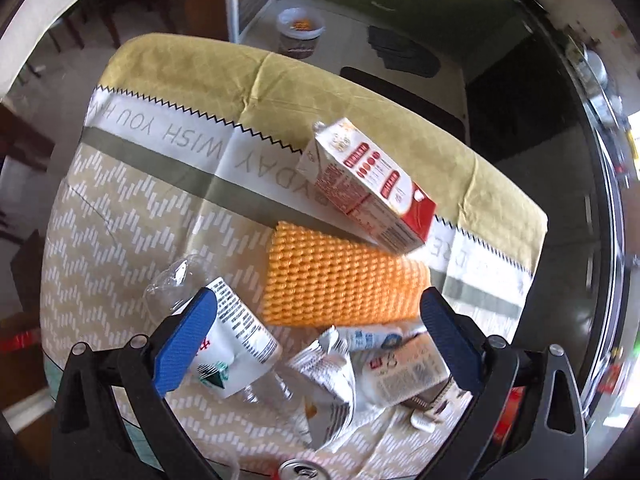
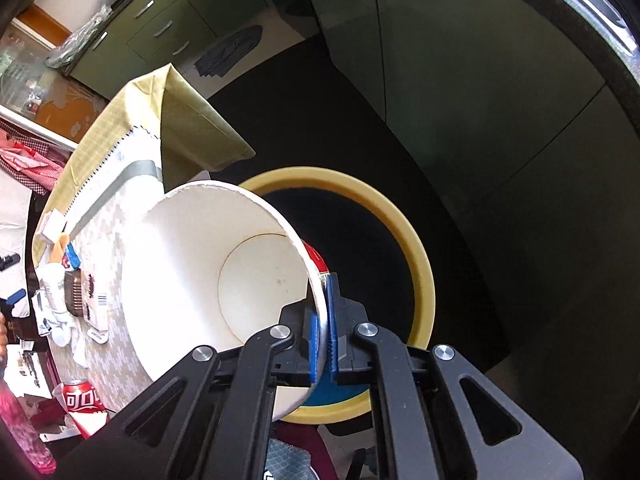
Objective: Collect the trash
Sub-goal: 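Carry the noodle cup to the bin with right gripper while left reaches for carton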
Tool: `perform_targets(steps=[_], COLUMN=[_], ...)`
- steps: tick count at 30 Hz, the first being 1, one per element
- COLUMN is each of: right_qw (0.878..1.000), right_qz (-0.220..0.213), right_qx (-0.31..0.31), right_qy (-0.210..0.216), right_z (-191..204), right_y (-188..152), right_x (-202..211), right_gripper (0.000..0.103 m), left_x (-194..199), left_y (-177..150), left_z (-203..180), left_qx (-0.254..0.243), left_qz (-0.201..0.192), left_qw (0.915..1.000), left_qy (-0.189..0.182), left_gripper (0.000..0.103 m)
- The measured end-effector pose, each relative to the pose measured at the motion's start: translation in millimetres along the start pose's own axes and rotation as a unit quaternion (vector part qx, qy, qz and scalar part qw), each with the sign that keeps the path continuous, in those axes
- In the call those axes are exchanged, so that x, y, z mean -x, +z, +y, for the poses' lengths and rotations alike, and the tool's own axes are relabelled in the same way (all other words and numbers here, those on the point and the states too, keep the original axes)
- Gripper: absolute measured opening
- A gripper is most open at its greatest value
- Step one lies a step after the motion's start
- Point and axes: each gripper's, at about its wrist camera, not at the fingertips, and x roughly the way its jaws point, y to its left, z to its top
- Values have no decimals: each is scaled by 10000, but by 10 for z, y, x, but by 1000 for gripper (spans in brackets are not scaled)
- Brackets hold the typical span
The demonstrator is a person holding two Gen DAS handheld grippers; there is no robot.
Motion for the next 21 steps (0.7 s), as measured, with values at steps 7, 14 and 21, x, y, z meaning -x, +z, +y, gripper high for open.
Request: perform_targets(steps=[7,14,21], right_qw=[9997,9995,9993], right_qz=[228,238,285], right_qx=[86,196,252], right_qy=[50,-11,-32], right_z=[-142,-237,-217], right_y=[-30,-31,-73], right_x=[-463,-626,-670], right_gripper=[5,6,9], left_x=[-337,-509,-544], left_y=[222,285,484], left_z=[-26,-31,-123], left_qx=[1012,1680,1933], left_qz=[326,381,146], left_qw=[9941,9833,9758], left_qy=[-217,-583,-1017], left_gripper=[96,96,96])
